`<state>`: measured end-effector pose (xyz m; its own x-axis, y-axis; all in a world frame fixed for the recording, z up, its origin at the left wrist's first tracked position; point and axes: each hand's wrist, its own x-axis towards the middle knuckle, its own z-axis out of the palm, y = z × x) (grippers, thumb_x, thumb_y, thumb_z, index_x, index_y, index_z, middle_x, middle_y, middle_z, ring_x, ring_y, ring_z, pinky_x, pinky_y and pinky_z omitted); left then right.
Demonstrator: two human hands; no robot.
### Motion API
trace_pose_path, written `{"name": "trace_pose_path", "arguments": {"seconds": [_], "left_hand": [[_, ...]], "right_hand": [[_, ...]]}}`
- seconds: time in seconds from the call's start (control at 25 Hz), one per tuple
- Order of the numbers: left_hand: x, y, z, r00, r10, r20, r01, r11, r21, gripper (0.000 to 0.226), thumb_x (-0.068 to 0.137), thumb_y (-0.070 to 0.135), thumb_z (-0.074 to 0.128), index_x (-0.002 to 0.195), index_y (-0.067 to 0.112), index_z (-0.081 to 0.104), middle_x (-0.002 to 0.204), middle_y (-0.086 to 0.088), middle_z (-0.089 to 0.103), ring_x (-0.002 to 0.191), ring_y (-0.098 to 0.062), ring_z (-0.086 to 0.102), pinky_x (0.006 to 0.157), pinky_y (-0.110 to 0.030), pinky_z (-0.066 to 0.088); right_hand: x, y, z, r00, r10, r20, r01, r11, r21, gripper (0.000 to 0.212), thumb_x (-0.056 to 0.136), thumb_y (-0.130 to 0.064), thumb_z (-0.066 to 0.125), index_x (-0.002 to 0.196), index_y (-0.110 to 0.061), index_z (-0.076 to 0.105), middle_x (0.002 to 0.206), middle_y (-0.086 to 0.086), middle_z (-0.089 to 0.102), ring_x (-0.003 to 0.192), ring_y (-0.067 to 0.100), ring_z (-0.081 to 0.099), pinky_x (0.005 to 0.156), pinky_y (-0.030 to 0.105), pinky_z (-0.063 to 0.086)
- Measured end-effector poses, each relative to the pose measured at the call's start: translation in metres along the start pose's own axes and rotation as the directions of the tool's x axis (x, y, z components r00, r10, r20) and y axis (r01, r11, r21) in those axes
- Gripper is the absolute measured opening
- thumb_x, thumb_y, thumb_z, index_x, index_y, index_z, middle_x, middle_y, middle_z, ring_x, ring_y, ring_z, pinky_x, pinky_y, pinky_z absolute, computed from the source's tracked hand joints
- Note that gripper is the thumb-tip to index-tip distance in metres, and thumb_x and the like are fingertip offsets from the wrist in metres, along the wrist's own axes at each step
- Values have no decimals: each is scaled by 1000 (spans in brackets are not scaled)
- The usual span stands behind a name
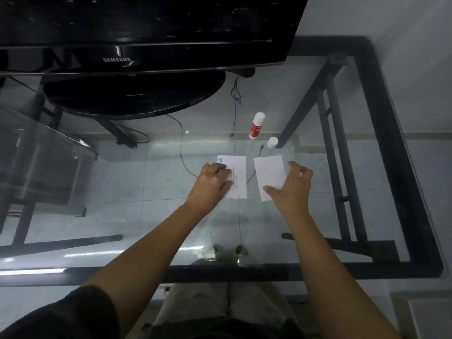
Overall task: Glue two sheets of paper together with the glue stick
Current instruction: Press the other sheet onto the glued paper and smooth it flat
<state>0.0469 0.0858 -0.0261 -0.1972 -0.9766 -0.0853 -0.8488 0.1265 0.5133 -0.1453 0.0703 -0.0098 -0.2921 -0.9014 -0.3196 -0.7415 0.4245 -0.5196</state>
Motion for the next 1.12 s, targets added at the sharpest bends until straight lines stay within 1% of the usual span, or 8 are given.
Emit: {"name": "trace_pose_path", "arguments": {"seconds": [0.24,0.4,0.52,0.6,0.72,0.84,0.96,1.12], "left_hand": [[1,-1,3,1000,1,-12,-1,1000,-14,26,90,12,57,112,-1,59,127,-23,53,112,-38,46,94,-39,41],[1,0,5,1000,2,-22,-3,999,-39,28,89,12,57,114,-2,58,126,-23,53,113,-37,46,95,-37,40],[2,4,-2,988,-101,-120,76,977,-198,27,89,16,58,113,2,61,119,-17,59,104,-28,54,88,-29,45],[5,10,-14,956,-253,-146,170,889,-424,21,91,22,56,104,9,65,106,-7,65,86,-17,60,73,-14,49],[10,17,-31,930,-352,109,302,559,-772,25,90,37,56,94,16,69,90,0,71,79,-16,66,73,-19,55],[12,21,-35,933,-298,200,330,493,-805,27,82,39,65,93,15,68,83,0,72,80,-13,68,74,-22,56],[16,18,-35,914,-360,188,342,432,-834,9,85,17,64,91,11,68,83,-7,69,81,-16,66,73,-25,55],[24,3,-40,908,-376,185,388,587,-711,17,86,9,52,94,13,67,94,-11,66,88,-26,63,74,-37,57]], "right_hand": [[3,-5,-1,998,3,67,-6,999,48,78,70,-17,78,131,-17,29,131,15,45,115,33,48,95,47,44],[-8,1,-2,994,-111,-19,112,993,48,63,77,-22,72,128,-19,36,129,13,51,111,31,53,94,48,45],[-21,4,-3,967,-227,-118,247,950,191,51,79,-15,69,124,-20,45,121,9,59,97,14,53,85,28,45],[-29,2,-4,933,-309,-185,342,921,184,43,79,-12,69,119,-19,53,109,7,64,89,9,53,80,23,44],[-35,-7,1,875,-454,-166,465,885,30,40,79,-5,67,118,-12,59,106,11,60,94,19,54,81,32,53],[-37,-20,12,872,-489,-30,484,869,-104,49,82,-9,64,128,-13,50,115,13,52,105,26,49,80,33,54],[-41,-26,20,871,-485,78,491,864,-114,61,83,-30,63,136,-14,37,126,11,44,112,24,43,89,36,51],[-36,-34,21,941,-338,24,323,914,245,61,81,-52,56,132,-24,36,128,4,43,110,15,44,89,28,44]]}}
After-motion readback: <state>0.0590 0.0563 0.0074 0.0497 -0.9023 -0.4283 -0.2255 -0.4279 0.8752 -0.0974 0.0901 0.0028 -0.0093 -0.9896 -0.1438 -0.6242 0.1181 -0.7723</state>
